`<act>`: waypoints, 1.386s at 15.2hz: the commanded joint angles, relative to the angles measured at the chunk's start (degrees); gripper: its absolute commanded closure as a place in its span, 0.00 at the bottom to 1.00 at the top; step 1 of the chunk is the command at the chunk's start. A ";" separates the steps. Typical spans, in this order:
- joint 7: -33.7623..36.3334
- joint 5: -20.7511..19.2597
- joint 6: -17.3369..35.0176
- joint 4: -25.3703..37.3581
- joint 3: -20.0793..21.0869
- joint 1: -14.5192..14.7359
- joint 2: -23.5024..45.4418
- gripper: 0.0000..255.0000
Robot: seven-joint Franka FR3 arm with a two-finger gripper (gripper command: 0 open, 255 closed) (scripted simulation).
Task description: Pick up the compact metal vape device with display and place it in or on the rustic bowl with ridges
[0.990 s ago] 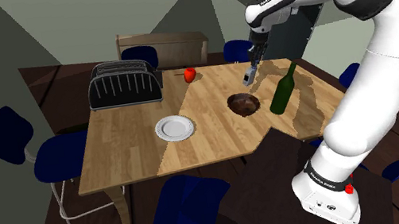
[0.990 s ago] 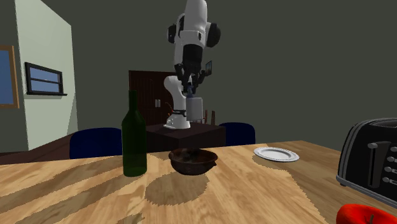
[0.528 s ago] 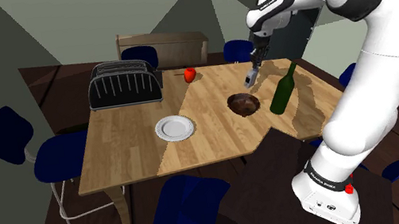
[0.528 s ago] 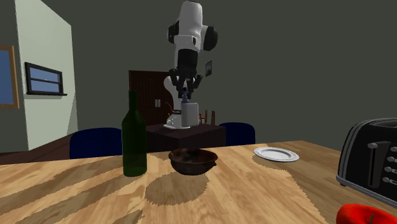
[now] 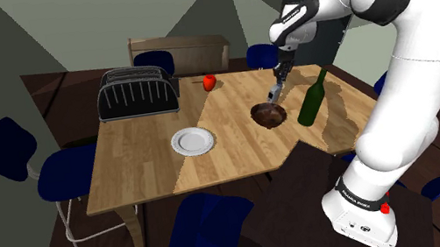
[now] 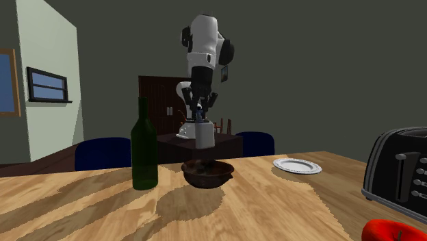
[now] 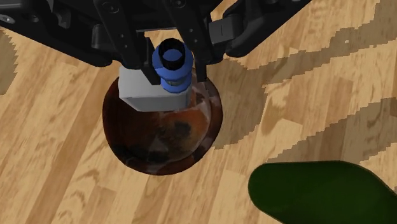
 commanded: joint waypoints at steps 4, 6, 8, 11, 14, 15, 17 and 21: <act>-0.48 0.91 3.28 -1.24 0.28 -0.36 2.11 1.00; -0.66 1.33 4.62 -1.65 0.45 -0.51 3.09 1.00; -0.86 1.75 5.91 -2.00 0.64 -0.68 4.08 1.00; -0.86 1.75 5.91 -2.00 0.64 -0.68 4.08 1.00; -0.86 1.75 5.91 -2.00 0.64 -0.68 4.08 1.00; -0.86 1.75 5.91 -2.00 0.64 -0.68 4.08 1.00; -0.85 1.75 5.91 -2.00 0.64 -0.68 4.08 0.00; -0.85 1.75 5.91 -2.00 0.65 -0.68 4.08 0.00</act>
